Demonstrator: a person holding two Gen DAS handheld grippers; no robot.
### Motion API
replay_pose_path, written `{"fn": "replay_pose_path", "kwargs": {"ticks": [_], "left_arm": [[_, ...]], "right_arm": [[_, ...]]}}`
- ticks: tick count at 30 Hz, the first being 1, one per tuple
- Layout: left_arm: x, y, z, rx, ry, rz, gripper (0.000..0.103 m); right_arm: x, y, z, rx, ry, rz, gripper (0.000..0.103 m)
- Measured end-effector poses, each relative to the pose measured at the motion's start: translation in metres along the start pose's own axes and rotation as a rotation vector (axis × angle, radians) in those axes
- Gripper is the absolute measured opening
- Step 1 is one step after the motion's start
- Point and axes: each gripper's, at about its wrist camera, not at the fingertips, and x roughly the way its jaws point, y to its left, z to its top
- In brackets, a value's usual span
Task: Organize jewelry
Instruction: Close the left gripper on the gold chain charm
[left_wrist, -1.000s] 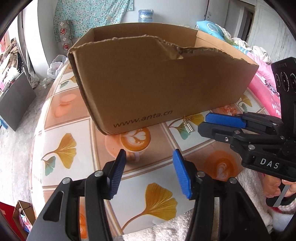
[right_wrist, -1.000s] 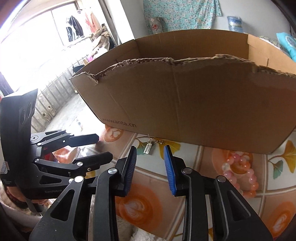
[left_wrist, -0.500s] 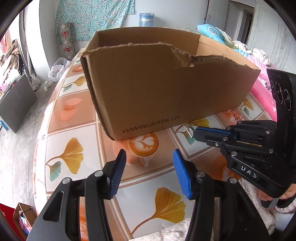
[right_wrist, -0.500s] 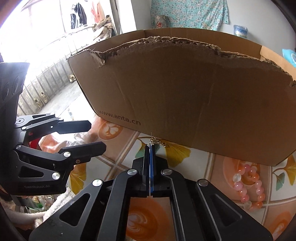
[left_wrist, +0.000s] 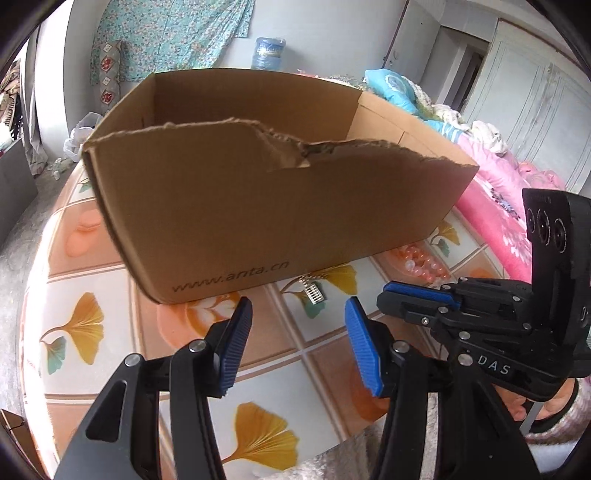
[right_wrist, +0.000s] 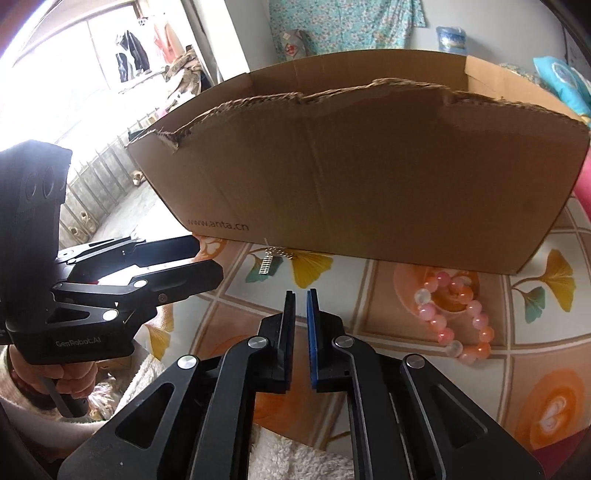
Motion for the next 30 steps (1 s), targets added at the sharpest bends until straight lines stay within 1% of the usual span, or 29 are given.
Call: {"fn": "replay_pose_path", "kwargs": {"ticks": [1,3,4,6,9,12,14,16,17,18,19,21,23,30], "left_arm": [[0.003,-0.002,0.002,0.002,-0.002,-0.013,0.048],[0.01,-0.007,0.005,0.007,0.0,-0.034,0.038],[0.013,-0.01,0.006,0.011,0.002,-0.037,0.035],[0.02,-0.015,0.007,0.023,0.008,-0.033,0.026],[0.03,-0.019,0.008,0.029,0.022,-0.008,0.019],[0.035,-0.022,0.007,0.044,0.018,0.021,0.018],[0.038,-0.028,0.006,0.079,0.009,0.055,0.018],[0.041,-0.034,0.005,0.114,0.0,0.089,0.017],[0.042,-0.038,0.005,0.132,-0.003,0.11,0.016],[0.044,-0.04,0.004,0.148,-0.007,0.132,0.012],[0.045,-0.043,0.004,0.164,-0.011,0.152,0.01],[0.046,-0.046,0.003,0.182,-0.016,0.168,0.008],[0.046,-0.047,0.002,0.197,-0.018,0.169,0.004],[0.037,-0.05,-0.006,0.232,0.0,0.139,0.004]], "right_arm": [[-0.002,-0.003,-0.005,0.007,-0.007,-0.001,0.013],[-0.007,-0.006,-0.007,0.013,-0.015,-0.006,0.014],[-0.01,-0.008,-0.007,0.015,-0.019,-0.007,0.014],[-0.014,-0.011,-0.009,0.019,-0.024,-0.005,0.014],[-0.022,-0.019,-0.011,0.024,-0.03,0.0,0.014],[-0.026,-0.02,-0.015,0.028,-0.036,0.003,0.014],[-0.03,-0.023,-0.018,0.031,-0.039,0.002,0.014],[-0.023,-0.018,-0.016,0.038,-0.042,0.001,0.014],[-0.022,-0.016,-0.009,0.042,-0.044,0.0,0.014],[-0.018,-0.012,-0.007,0.045,-0.046,0.0,0.014],[-0.026,-0.018,-0.006,0.048,-0.049,0.001,0.014],[-0.031,-0.021,-0.006,0.05,-0.052,-0.001,0.014],[-0.033,-0.022,-0.007,0.052,-0.053,-0.002,0.014],[-0.027,-0.017,-0.01,0.055,-0.058,-0.006,0.014]]}}
